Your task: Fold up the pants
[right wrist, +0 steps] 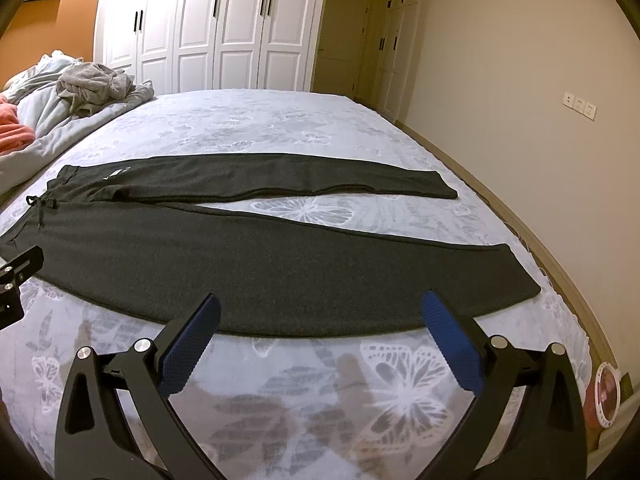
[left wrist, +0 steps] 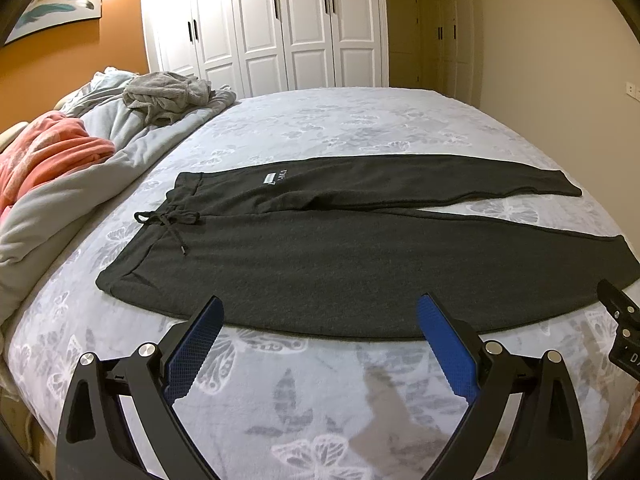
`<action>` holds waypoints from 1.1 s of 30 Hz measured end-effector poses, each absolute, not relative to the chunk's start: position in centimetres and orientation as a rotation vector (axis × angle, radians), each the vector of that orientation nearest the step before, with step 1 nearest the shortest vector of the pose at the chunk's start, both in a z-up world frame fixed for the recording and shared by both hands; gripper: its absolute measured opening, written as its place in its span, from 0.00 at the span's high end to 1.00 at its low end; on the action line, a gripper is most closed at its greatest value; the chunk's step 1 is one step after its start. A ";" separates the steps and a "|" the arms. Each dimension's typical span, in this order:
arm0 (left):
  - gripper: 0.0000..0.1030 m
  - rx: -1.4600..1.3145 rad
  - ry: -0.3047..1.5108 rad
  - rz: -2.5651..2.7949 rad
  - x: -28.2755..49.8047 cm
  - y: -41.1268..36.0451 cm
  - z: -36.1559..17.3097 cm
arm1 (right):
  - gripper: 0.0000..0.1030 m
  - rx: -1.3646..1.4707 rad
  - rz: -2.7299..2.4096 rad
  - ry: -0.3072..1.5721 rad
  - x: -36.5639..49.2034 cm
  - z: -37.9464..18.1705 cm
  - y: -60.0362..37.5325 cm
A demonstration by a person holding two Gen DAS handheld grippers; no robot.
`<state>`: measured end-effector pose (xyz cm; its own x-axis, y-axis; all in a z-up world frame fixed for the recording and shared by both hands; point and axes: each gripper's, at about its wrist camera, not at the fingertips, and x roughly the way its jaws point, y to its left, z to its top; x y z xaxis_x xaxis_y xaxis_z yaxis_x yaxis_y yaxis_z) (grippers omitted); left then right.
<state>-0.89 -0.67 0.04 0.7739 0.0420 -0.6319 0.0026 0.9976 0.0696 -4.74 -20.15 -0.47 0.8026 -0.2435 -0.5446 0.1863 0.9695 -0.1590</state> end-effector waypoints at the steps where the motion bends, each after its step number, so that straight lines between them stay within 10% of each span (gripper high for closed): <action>1: 0.07 0.067 0.686 0.021 -0.9 -0.7 0.0 | 0.05 -0.100 -0.232 0.596 -4.8 -0.5 -20.1; 33: 0.07 0.070 0.688 0.023 -1.0 -0.4 -0.4 | 0.05 -0.099 -0.232 0.593 -4.8 -0.6 -20.1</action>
